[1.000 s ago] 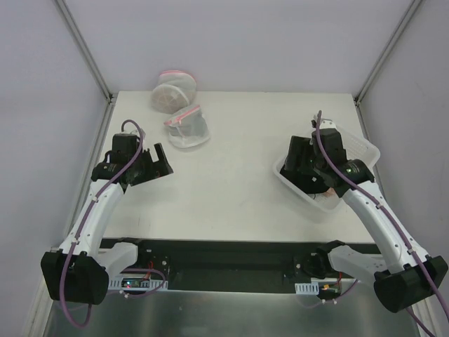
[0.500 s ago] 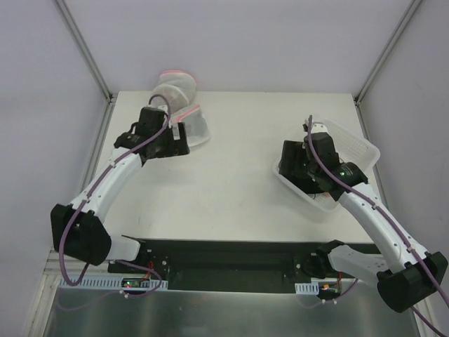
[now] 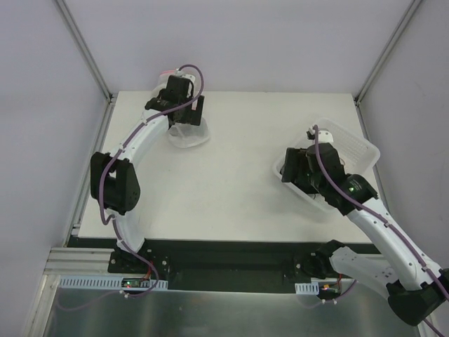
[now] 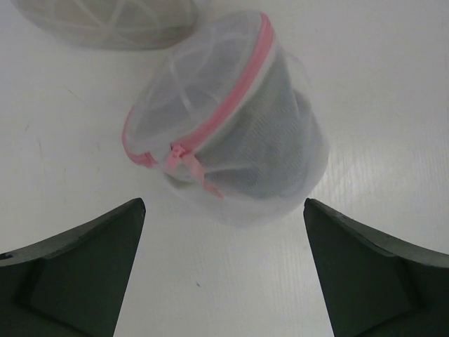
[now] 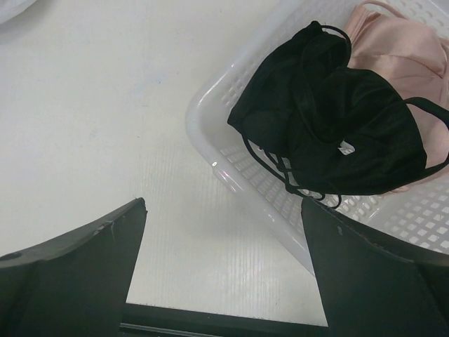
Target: Unzip the laundry bag and remove the bra
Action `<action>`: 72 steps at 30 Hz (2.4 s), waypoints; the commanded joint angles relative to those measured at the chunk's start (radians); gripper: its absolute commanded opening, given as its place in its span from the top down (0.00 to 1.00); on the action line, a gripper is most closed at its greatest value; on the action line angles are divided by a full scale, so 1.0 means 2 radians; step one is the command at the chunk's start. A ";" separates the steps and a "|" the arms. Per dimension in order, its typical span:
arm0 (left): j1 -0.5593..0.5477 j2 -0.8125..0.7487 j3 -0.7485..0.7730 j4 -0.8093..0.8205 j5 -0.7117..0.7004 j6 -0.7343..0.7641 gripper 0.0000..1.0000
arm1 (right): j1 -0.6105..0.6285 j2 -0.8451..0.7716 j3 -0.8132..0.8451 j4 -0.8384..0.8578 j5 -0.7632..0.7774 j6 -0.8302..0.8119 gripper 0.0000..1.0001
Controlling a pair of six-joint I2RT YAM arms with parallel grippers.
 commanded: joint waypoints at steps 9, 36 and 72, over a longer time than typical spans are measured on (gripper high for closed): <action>0.003 0.132 0.140 0.016 0.004 0.071 0.31 | 0.019 -0.026 -0.008 -0.031 0.032 0.027 0.04; -0.114 -0.071 -0.085 0.001 -0.015 -0.260 1.00 | 0.063 0.012 -0.019 0.009 0.023 0.042 0.04; -0.134 -0.243 -0.382 0.251 0.112 0.113 0.47 | 0.125 0.046 -0.013 0.014 0.079 0.061 0.04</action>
